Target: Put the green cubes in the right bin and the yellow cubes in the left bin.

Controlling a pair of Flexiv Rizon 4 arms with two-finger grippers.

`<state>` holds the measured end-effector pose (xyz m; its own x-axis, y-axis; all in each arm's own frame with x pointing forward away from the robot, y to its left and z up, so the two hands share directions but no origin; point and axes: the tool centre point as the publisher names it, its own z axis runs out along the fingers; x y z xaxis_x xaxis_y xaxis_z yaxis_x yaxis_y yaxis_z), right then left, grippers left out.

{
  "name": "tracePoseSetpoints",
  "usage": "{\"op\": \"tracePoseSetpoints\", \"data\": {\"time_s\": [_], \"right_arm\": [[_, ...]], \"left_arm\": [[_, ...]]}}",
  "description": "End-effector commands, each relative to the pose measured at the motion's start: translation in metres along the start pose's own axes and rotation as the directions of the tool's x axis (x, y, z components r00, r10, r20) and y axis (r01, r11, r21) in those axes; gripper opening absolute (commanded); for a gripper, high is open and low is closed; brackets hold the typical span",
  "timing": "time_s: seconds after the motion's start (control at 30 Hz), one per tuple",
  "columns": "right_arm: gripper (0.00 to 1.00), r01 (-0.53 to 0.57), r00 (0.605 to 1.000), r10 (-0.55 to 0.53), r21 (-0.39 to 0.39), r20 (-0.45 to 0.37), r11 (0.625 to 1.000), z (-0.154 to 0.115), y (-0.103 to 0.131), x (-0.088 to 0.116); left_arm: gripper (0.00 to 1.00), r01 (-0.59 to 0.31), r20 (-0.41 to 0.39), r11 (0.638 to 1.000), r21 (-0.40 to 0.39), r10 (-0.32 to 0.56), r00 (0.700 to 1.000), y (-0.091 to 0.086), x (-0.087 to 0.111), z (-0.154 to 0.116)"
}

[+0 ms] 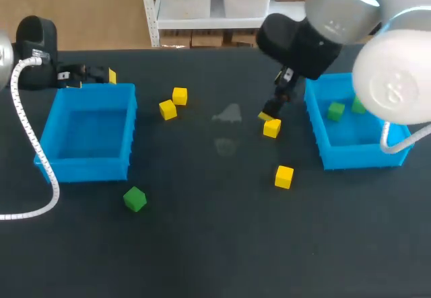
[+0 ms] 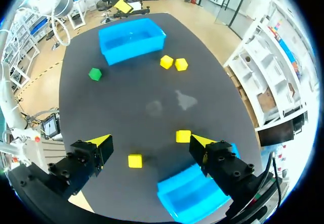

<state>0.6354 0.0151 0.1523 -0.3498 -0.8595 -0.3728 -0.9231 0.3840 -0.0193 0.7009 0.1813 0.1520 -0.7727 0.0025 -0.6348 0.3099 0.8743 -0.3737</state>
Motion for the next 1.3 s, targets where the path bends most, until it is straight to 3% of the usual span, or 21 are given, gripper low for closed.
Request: {"op": "tracePoseSetpoints", "data": {"time_s": [0.03,0.4,1.0,1.3], "right_arm": [[1.0,0.006,1.0,-0.006,-0.009,-0.004,1.0,0.01,0.012,-0.007],[1.0,-0.021,1.0,0.023,-0.073,0.021,0.997,0.044,0.051,-0.031],[1.0,-0.055,0.998,0.058,-0.129,0.016,0.99,0.075,0.074,-0.059],[1.0,-0.054,0.998,0.058,-0.152,0.018,0.987,0.077,0.086,-0.064]], "left_arm": [[1.0,-0.002,0.006,1.0,0.01,0.002,1.0,0.002,0.001,0.0],[1.0,-0.002,0.006,1.0,0.01,0.002,1.0,0.002,0.001,0.0],[1.0,-0.002,0.006,1.0,0.01,0.002,1.0,0.002,0.001,0.0],[1.0,-0.002,0.006,1.0,0.01,0.002,1.0,0.002,0.001,0.0]]}}
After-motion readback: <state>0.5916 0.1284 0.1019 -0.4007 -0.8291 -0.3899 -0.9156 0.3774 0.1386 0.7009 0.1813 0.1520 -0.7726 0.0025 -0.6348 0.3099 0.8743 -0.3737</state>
